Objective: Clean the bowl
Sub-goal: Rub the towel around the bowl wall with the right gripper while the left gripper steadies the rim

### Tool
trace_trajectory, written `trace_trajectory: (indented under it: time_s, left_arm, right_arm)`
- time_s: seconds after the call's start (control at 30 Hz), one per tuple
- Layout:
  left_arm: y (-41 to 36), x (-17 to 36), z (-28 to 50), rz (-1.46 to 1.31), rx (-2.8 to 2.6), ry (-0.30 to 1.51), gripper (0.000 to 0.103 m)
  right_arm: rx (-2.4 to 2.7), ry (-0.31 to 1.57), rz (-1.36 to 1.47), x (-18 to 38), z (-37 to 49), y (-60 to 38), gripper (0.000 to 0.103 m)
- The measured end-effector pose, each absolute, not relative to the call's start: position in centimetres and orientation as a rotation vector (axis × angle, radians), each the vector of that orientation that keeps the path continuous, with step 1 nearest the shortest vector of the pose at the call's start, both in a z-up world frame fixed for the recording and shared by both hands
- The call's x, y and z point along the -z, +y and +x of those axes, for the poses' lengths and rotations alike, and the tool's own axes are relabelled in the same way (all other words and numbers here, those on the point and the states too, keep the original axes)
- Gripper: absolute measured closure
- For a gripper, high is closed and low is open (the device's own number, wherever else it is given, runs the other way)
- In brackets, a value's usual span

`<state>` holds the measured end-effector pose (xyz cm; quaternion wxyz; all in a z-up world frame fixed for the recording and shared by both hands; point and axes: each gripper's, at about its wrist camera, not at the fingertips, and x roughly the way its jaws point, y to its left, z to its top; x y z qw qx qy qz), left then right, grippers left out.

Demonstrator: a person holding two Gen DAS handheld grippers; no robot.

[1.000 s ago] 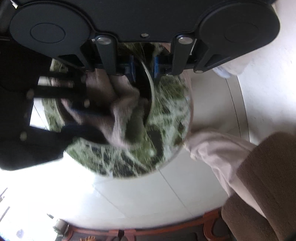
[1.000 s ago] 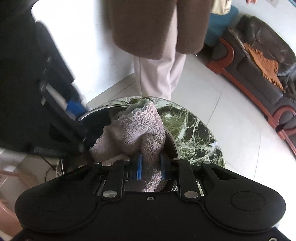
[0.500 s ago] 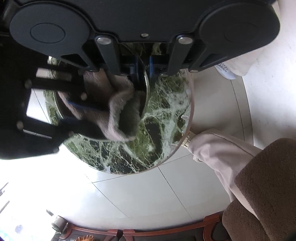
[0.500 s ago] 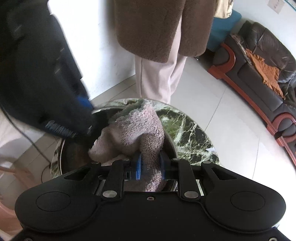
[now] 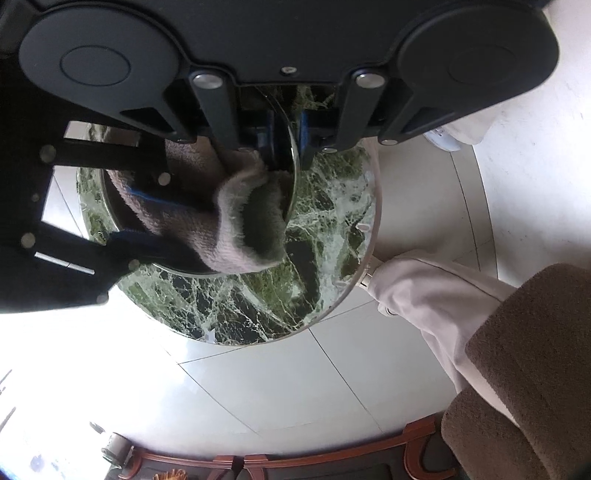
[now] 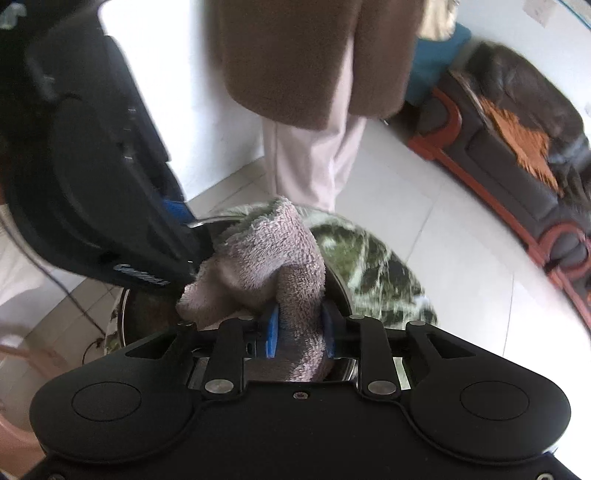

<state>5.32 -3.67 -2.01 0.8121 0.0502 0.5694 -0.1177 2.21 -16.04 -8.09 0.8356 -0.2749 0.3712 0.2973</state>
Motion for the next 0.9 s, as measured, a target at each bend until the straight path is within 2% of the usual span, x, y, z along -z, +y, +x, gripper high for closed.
trace_trajectory:
  time_s: [0.2,0.9]
  left_arm:
    - [-3.8,1.9,5.3,0.108,0.240,1.214,0.092]
    - [-4.0,2.0,5.4,0.107,0.225,1.218,0.091]
  right_arm:
    - [-0.596,0.870,-0.465,8.5,0.8,-17.2,0.084]
    - [-0.586,0.816,-0.501,7.7,2.3,-16.8,0.084]
